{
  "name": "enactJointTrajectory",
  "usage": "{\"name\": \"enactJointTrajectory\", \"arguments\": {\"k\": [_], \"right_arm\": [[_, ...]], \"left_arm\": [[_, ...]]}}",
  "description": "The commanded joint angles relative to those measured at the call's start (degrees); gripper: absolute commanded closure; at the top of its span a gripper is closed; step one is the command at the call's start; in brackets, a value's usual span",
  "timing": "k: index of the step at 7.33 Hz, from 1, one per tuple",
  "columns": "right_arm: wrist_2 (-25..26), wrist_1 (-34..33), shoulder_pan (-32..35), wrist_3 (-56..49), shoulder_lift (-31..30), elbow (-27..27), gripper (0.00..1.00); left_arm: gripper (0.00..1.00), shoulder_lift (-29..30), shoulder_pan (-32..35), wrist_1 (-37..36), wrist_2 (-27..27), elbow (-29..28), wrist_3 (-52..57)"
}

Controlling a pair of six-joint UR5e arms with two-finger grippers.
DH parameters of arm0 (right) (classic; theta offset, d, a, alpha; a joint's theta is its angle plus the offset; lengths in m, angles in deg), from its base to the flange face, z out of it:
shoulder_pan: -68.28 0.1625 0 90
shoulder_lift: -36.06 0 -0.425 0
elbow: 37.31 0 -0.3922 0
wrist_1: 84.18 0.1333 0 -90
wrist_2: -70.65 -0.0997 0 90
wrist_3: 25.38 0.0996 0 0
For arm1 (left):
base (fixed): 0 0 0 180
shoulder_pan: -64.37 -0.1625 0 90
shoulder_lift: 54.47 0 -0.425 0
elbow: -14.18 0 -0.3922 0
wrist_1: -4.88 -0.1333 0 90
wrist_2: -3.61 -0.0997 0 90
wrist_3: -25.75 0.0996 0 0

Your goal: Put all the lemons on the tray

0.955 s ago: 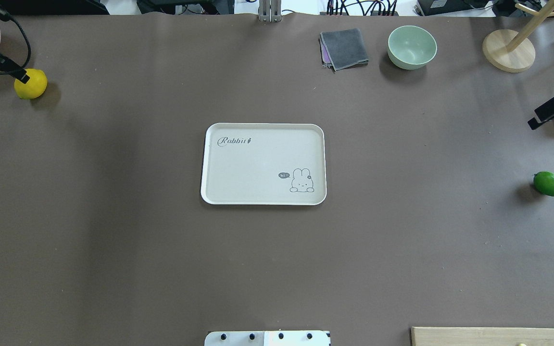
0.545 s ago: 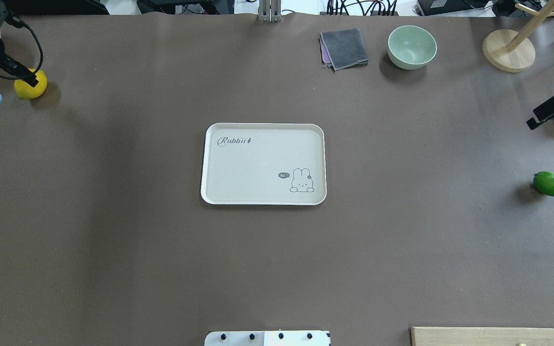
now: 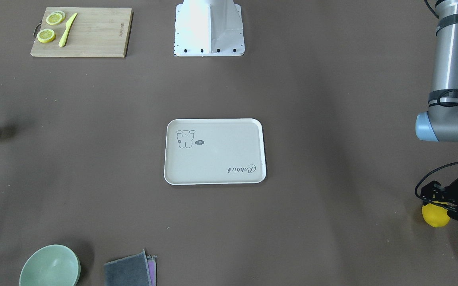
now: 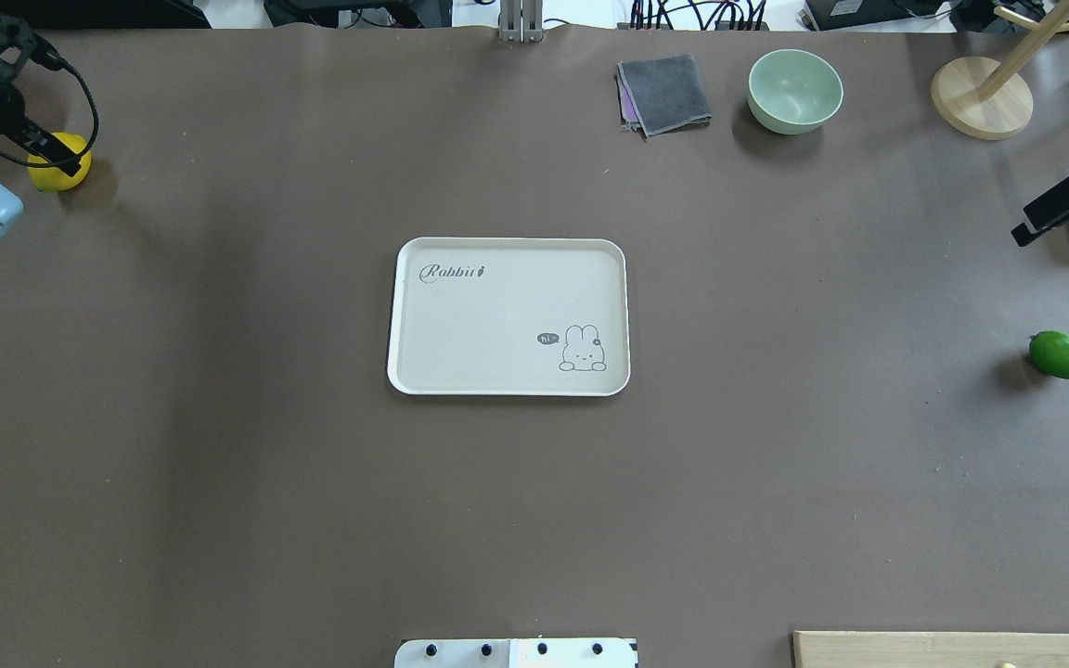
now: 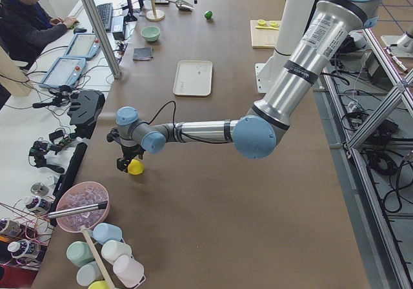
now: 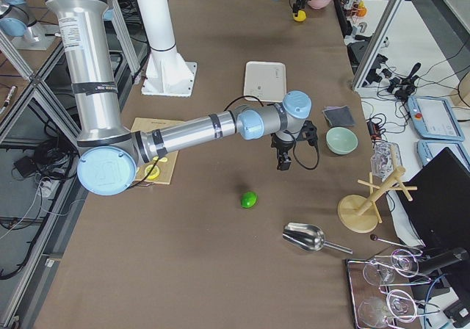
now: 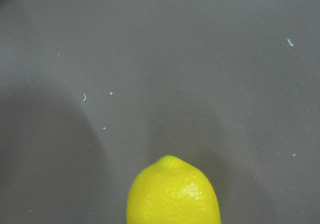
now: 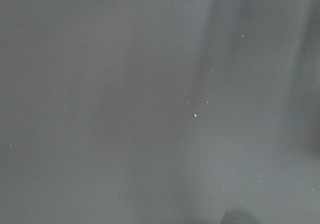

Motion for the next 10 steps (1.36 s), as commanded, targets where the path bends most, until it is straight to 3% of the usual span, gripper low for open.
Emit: {"name": "enactJointTrajectory", "arguments": {"k": [1, 5, 6, 7, 9, 10], "right_arm": [[-0.07, -0.06, 0.06, 0.27, 0.03, 0.19, 0.0], [-0.07, 0.03, -0.03, 0.18, 0.03, -0.07, 0.0], [-0.07, -0.06, -0.03, 0.18, 0.03, -0.08, 0.0], [-0.07, -0.06, -0.03, 0.18, 0.03, -0.16, 0.0], [-0.07, -0.06, -0.03, 0.27, 0.03, -0.16, 0.0], [-0.07, 0.03, -0.03, 0.27, 0.03, -0.08, 0.0]], "left_arm": [[0.03, 0.0, -0.73, 1.97, -1.7, -1.39, 0.0], [0.03, 0.0, -1.78, 3.3, -1.79, -2.71, 0.0], [0.12, 0.0, -2.04, 3.56, -1.79, -3.15, 0.0], [0.52, 0.0, -2.05, 3.57, -1.79, -3.16, -0.09], [0.91, 0.44, -2.05, 3.57, -1.71, -2.89, -4.36], [1.0, 0.53, -1.96, 3.57, -1.1, -2.02, -6.48]]}}
